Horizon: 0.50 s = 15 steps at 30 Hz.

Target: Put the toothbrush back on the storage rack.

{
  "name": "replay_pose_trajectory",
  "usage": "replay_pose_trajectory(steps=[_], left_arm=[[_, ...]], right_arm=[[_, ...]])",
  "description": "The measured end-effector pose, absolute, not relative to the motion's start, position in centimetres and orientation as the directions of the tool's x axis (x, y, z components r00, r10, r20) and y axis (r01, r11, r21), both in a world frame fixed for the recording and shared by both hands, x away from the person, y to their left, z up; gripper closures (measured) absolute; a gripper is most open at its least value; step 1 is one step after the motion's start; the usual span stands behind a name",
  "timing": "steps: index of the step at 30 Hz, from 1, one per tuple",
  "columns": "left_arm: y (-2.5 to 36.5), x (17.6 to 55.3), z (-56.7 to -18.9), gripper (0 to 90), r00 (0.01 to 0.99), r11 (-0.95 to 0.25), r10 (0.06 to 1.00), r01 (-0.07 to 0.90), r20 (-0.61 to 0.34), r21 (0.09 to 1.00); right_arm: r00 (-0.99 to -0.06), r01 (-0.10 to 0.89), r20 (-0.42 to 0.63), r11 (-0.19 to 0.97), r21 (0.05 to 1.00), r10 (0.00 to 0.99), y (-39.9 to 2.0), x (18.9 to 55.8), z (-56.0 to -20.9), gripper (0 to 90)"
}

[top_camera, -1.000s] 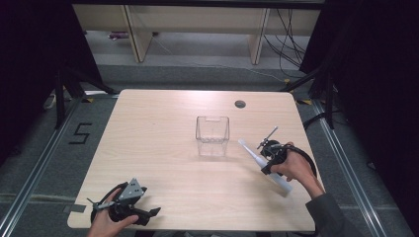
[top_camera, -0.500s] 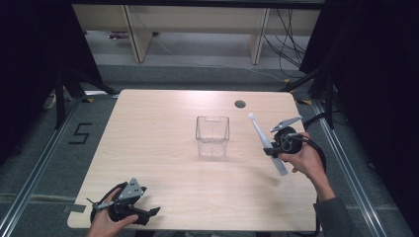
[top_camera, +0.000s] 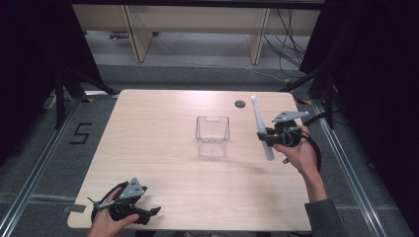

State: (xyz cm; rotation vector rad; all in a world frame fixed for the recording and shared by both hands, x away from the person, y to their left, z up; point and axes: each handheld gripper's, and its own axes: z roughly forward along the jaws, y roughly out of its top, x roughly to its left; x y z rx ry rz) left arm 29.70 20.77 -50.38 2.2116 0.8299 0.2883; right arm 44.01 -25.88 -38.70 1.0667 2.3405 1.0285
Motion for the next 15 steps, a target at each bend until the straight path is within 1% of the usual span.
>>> replay_pose_trajectory(steps=[2,5,6,7,9,15], left_arm=[[20.8,29.7,-50.3,14.9,0.761,-0.521,0.647,0.477,-0.038,0.708],[20.8,29.7,-50.3,14.9,0.761,-0.519,0.647,0.478,-0.039,0.709],[20.8,29.7,-50.3,14.9,0.761,-0.515,0.647,0.479,-0.045,0.711],[20.8,29.7,-50.3,14.9,0.765,-0.519,0.643,0.477,-0.044,0.709],[20.8,29.7,-50.3,14.9,0.763,-0.517,0.645,0.477,-0.044,0.711],[20.8,29.7,-50.4,14.9,0.762,-0.522,0.647,0.479,-0.038,0.706]], right_arm=[[-0.639,0.496,-0.012,0.424,0.758,0.769,-25.6,44.0,-38.7,67.0],[-0.645,0.476,-0.021,0.423,0.771,0.764,-25.4,44.3,-38.6,67.0],[-0.643,0.487,-0.006,0.414,0.769,0.766,-25.4,44.3,-38.6,66.9],[-0.656,0.458,-0.04,0.439,0.773,0.754,-25.4,44.5,-38.5,67.0],[-0.648,0.471,-0.02,0.422,0.774,0.761,-25.0,44.5,-38.4,67.0],[-0.643,0.443,-0.021,0.394,0.805,0.766,-24.2,44.8,-37.7,66.9]])
